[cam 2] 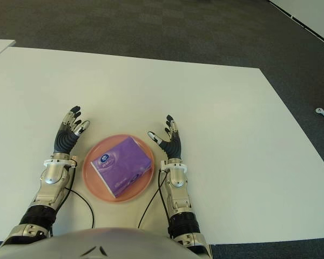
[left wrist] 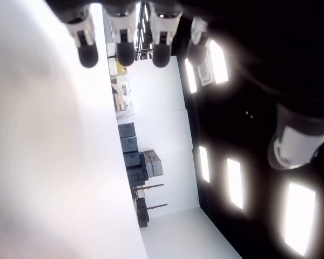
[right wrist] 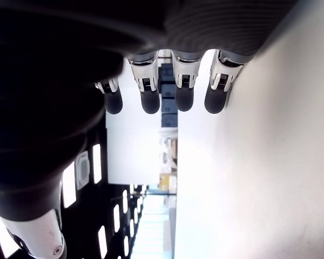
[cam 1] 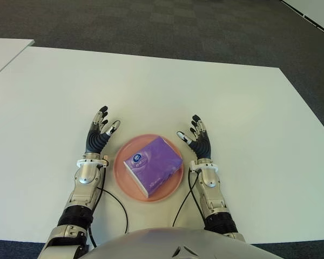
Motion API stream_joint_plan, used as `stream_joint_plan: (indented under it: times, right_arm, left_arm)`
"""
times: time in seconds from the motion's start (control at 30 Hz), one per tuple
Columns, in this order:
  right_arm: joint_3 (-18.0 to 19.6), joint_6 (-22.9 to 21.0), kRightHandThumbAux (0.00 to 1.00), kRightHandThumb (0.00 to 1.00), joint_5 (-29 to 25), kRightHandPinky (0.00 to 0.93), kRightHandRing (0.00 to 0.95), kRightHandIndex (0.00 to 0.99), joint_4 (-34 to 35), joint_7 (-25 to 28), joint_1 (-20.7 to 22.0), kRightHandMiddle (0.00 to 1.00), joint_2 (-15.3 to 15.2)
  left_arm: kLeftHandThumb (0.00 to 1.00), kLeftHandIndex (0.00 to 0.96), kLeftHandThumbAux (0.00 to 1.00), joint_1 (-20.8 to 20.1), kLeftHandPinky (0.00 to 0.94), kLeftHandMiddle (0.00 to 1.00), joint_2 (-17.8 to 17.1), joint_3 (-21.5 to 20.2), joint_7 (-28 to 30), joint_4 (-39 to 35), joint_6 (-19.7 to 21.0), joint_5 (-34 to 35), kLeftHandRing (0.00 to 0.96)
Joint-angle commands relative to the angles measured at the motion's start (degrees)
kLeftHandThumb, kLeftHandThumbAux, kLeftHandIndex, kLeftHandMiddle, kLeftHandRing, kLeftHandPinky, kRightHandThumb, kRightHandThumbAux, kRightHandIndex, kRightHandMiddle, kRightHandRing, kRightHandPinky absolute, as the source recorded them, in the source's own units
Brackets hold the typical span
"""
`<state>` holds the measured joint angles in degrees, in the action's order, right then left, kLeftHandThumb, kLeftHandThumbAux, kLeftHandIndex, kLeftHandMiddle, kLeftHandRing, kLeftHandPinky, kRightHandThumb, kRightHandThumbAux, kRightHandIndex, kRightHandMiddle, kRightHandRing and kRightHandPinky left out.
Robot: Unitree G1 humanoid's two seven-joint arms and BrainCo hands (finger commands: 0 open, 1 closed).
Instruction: Put the tissue paper into the plate.
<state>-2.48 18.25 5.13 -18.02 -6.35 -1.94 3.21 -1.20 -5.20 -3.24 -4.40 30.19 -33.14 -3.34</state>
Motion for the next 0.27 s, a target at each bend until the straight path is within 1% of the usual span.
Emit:
stream_joint_plan:
  times: [0.03, 0.27]
  right_arm:
    - [-0.1, -3.1, 0.733, 0.064, 0.3, 0.0, 0.0, 0.0, -2.2, -0.5, -2.9, 0.0, 0.4]
    - [-0.1, -2.4, 0.731, 0.055, 0.3, 0.0, 0.0, 0.0, -2.7, -1.0, -2.9, 0.0, 0.3]
  left_arm:
    - [0.0, 0.0, 0.523, 3.1, 0.0, 0.0, 0.9, 0.4, -0.2, 1.9, 1.0, -0.5, 0.0]
    - [0.0, 0.0, 0.529, 3.2, 0.0, 0.0, 0.8, 0.4, 0.0, 1.3, 1.5, -0.4, 0.0]
